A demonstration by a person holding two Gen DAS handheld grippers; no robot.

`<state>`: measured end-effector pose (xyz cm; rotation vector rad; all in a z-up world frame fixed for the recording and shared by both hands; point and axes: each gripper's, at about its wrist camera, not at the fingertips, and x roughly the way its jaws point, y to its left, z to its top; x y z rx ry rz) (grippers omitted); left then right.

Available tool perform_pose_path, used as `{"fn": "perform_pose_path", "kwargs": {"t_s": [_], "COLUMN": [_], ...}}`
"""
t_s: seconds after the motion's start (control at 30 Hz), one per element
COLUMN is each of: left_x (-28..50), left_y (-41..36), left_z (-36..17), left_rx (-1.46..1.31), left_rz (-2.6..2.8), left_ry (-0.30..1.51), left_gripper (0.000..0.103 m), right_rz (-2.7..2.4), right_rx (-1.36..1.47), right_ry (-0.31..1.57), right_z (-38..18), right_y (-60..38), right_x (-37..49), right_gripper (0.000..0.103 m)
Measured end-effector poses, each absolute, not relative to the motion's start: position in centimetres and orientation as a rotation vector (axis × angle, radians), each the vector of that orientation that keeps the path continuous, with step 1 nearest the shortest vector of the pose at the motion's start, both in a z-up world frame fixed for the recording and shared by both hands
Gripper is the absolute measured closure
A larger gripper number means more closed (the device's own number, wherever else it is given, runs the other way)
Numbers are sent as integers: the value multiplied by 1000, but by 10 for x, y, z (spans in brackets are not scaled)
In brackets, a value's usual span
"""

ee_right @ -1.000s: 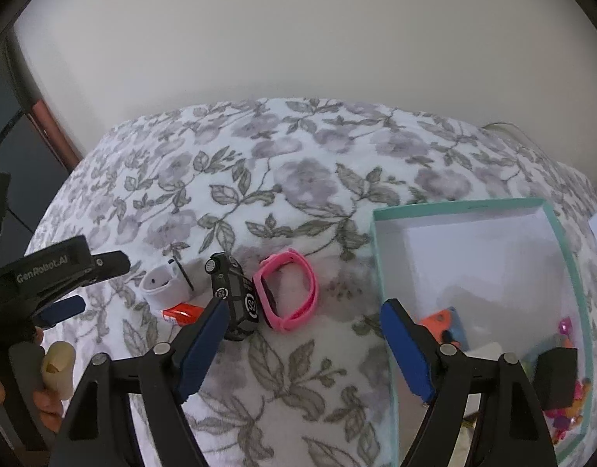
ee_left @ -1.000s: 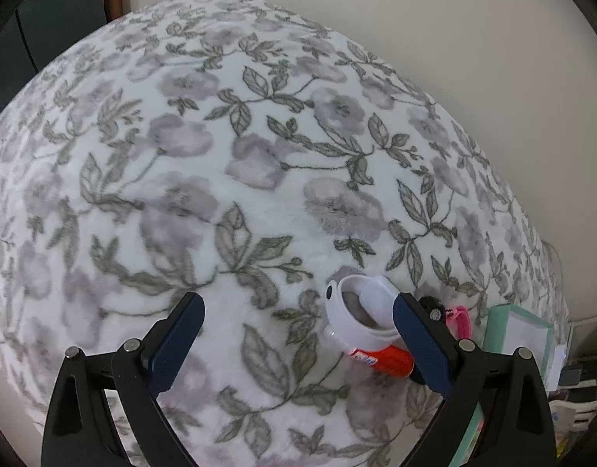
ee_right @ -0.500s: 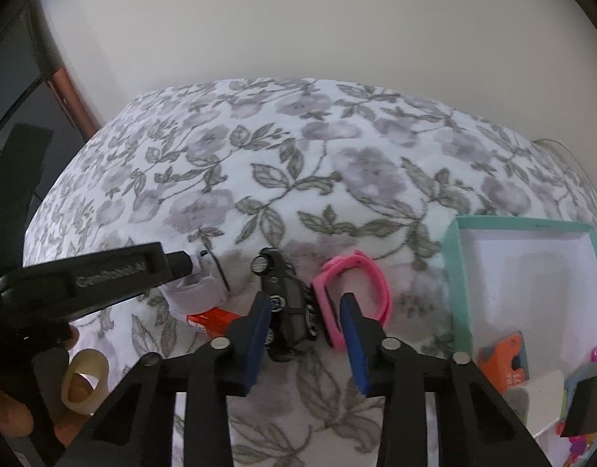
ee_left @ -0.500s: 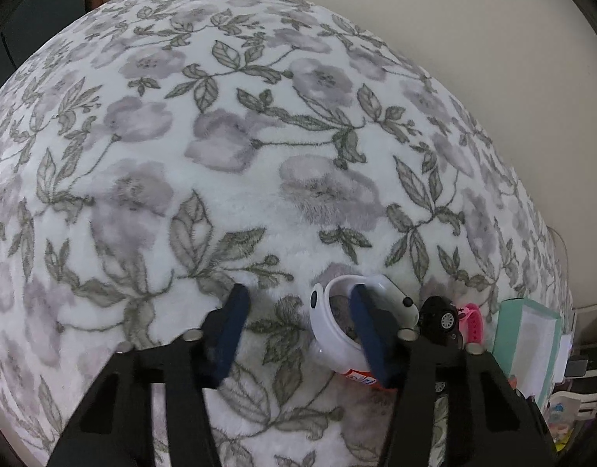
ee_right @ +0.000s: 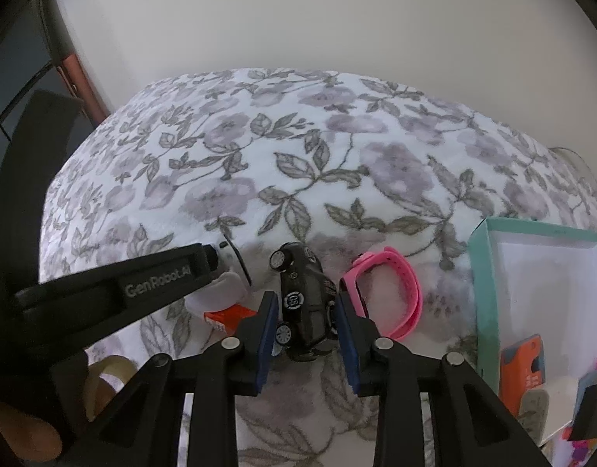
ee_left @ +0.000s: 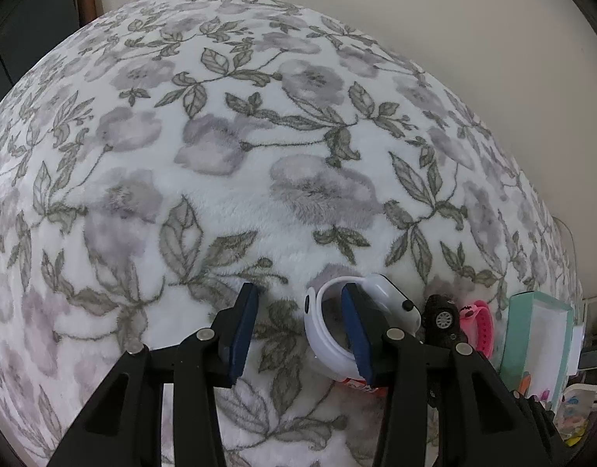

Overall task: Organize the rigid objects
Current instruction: 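Grasp the white watch with the left tool while the right tool grasps the black toy car, then carry the white watch with the left tool while the right tool carries the black car over the tray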

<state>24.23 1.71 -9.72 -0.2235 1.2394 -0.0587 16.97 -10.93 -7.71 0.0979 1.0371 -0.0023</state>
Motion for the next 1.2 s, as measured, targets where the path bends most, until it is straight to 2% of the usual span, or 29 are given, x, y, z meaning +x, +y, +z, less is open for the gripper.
{"fn": "perform_pose_path", "kwargs": {"t_s": [0.03, 0.07, 0.13, 0.47, 0.53, 0.67, 0.73, 1.2], "left_x": [242, 240, 240, 244, 244, 238, 237, 228], "left_y": [17, 19, 22, 33, 36, 39, 40, 61], "left_z": [-97, -96, -94, -96, -98, -99, -98, -50], "left_rx": [-215, -199, -187, -191, -217, -232, -237, -277], "left_rz": [-50, -32, -15, -2, -14, -20, -20, 17], "left_ry": [1239, 1237, 1227, 1233, 1232, 1229, 1229, 1122], "left_gripper": [74, 82, 90, 90, 87, 87, 92, 94], "right_rz": [-9, -10, -11, -17, -25, -31, -26, 2], "right_rx": [91, 95, 111, 140, 132, 121, 134, 216], "right_ry": [1038, 1039, 1039, 1031, 1028, 1020, 1015, 954], "right_z": [-78, -78, -80, -80, -80, -78, -76, -47], "right_y": [-109, -110, -113, -118, -116, -114, -117, -134], "right_x": [170, 170, 169, 171, 171, 169, 168, 154], "right_gripper": [70, 70, 70, 73, 73, 73, 75, 75]}}
